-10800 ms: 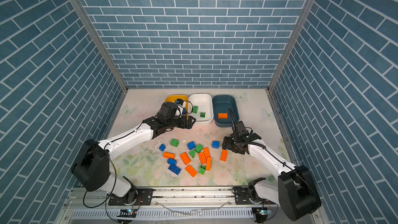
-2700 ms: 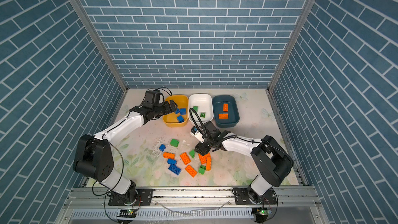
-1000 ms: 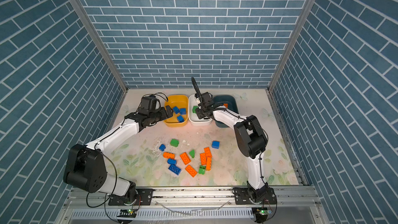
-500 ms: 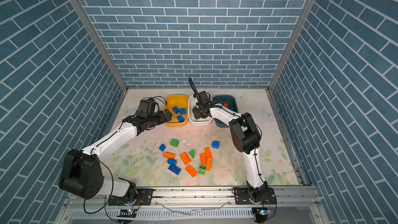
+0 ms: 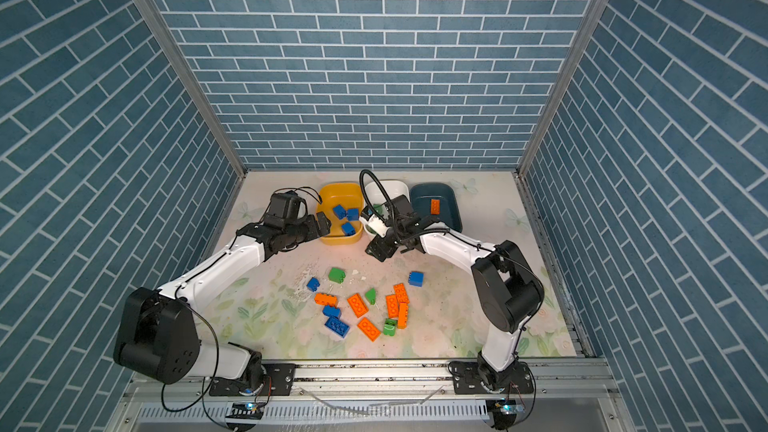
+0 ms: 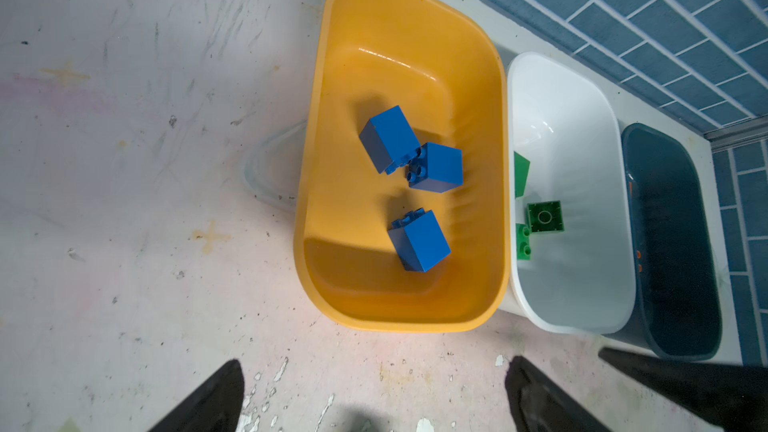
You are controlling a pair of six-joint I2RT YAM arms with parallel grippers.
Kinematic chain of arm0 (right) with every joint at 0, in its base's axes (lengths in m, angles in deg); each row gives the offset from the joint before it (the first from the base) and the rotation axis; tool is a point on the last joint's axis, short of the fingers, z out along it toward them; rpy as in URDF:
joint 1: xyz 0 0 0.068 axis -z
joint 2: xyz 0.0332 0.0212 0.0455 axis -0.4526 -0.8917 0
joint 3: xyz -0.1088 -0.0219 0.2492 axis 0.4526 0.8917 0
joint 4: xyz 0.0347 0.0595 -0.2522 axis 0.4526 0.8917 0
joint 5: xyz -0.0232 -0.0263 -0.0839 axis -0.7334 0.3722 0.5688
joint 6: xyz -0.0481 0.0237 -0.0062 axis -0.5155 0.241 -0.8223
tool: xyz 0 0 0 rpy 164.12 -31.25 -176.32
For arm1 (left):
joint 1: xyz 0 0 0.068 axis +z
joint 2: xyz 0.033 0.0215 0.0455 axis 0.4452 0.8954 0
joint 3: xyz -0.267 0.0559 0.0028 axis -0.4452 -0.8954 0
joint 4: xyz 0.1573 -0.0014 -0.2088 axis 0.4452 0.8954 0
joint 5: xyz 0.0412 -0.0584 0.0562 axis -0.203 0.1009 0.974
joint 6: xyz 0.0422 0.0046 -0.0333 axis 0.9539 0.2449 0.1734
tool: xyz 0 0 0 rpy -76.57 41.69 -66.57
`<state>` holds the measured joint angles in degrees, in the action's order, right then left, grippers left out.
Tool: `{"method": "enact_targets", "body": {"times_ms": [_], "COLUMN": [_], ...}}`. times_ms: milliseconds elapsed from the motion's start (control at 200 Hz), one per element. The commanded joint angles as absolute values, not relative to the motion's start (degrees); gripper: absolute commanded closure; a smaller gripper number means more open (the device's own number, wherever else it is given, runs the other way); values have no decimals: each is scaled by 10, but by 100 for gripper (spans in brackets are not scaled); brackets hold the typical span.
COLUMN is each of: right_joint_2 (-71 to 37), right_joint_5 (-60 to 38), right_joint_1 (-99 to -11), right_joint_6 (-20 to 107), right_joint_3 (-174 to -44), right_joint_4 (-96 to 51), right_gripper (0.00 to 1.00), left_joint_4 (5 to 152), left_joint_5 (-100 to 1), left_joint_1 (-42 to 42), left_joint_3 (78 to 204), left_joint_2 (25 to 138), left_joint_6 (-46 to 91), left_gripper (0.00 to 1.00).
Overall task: Sort the legos into containers by color
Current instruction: 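Lower the right gripper onto another green brick in the pile and grasp it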
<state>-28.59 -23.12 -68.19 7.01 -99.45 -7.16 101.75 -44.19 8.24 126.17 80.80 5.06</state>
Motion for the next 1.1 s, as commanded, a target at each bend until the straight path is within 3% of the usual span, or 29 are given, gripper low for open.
{"method": "enact_targets", "body": {"times_ms": [0,215,500,1095], "right_joint_2": [-267,-281,-339,-385], "right_joint_5": [-301,-260,-220,-190], "right_joint_1": [-700,-748,-789,-803], "right_joint_6": [-106,-216,-270,-282], "right_joint_3": [-952,-964,-1002,-1022], "right_joint_4": [-1,87,112,111], "right_gripper": [18,18,19,46], "left_joint_4": [1038,1009,1007,1011], "left_joint_5": [-441,-448,-442,-444], "left_joint_1": [82,82,82,82], "left_joint_3": [1271,1255,1249,1250], "left_joint_2": [807,787,776,790], "left_joint_6": [50,52,52,50], "left_gripper": [1,1,1,1]}}
